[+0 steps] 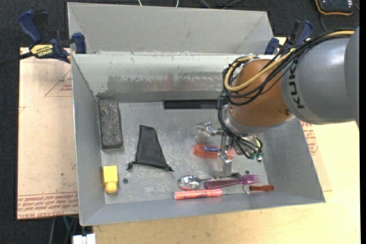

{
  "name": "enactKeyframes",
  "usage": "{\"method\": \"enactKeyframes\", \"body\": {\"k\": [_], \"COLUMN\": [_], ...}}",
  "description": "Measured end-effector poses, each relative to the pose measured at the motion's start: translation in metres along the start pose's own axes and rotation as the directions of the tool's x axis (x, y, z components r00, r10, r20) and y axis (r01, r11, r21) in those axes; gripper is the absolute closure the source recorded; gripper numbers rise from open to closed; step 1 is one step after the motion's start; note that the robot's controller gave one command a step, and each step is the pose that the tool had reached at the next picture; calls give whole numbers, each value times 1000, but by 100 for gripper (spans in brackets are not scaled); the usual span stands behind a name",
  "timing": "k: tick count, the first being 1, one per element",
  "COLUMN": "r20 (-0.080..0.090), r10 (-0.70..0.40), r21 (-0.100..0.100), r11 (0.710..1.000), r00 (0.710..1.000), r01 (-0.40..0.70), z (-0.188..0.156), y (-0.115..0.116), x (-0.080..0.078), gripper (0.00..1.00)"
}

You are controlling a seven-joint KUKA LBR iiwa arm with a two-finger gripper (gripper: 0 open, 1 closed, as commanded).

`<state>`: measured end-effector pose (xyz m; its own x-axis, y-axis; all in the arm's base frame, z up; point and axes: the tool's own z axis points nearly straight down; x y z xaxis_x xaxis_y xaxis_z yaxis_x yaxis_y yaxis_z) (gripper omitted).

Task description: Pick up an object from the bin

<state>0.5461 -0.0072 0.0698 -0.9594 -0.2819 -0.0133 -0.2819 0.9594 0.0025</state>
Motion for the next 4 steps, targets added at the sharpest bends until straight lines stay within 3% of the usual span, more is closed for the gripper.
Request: {"method": "enactKeyframes", "body": {"k": [1, 2, 4], "r20": [-14, -14, -17], "r10": [49, 50, 51], "r21": [-4, -4, -6], "r11": [999, 999, 999], "r00": [999, 999, 999], "r01": [-50, -50, -51], "z": [-1, -1, -60], "y": [-17, -17, -15], "x": [-10, -10, -10], "gripper": [100, 100, 100]}}
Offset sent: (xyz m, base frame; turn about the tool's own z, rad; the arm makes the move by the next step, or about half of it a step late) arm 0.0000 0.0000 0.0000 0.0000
